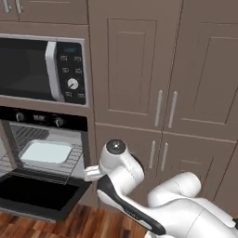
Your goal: Take the baked cake out of the oven and place it on the plate for cooling. Then close the oven door.
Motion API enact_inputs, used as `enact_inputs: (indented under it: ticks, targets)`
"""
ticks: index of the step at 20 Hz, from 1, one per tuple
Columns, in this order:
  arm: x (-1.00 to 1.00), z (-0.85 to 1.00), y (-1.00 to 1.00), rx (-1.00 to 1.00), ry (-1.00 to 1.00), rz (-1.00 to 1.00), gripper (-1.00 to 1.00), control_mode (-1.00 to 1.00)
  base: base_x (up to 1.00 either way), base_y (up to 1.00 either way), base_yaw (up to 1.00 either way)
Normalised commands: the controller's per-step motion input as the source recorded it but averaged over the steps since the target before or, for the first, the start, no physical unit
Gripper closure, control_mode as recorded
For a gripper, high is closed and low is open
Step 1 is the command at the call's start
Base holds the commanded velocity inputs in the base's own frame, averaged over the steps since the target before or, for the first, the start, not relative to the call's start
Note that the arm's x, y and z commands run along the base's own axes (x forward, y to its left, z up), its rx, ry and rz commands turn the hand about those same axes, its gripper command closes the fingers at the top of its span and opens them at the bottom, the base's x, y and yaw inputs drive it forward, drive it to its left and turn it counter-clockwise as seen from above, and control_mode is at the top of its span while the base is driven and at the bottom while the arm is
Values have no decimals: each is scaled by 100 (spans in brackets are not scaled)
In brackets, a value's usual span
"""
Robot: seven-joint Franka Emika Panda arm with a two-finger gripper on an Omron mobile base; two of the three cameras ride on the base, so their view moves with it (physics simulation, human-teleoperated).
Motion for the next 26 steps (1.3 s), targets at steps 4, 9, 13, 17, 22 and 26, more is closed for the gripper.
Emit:
enact_inputs:
  ticks: [4, 9, 13, 17, 22, 26]
  targets:
    - [0, 0, 0, 0, 0, 0, 100, 100, 0, -17, 81]
    - [0, 0, 0, 0, 0, 0, 100, 100, 0, -16, 81]
    - [0, 0, 0, 0, 0, 0, 100, 100, 6, -11, 82]
    - [0, 0, 0, 0, 0, 0, 100, 100, 11, -6, 83]
    - [0, 0, 0, 0, 0, 0, 100, 100, 20, -4, 80]
    - [0, 0, 0, 0, 0, 0, 100, 100, 43, -3, 68]
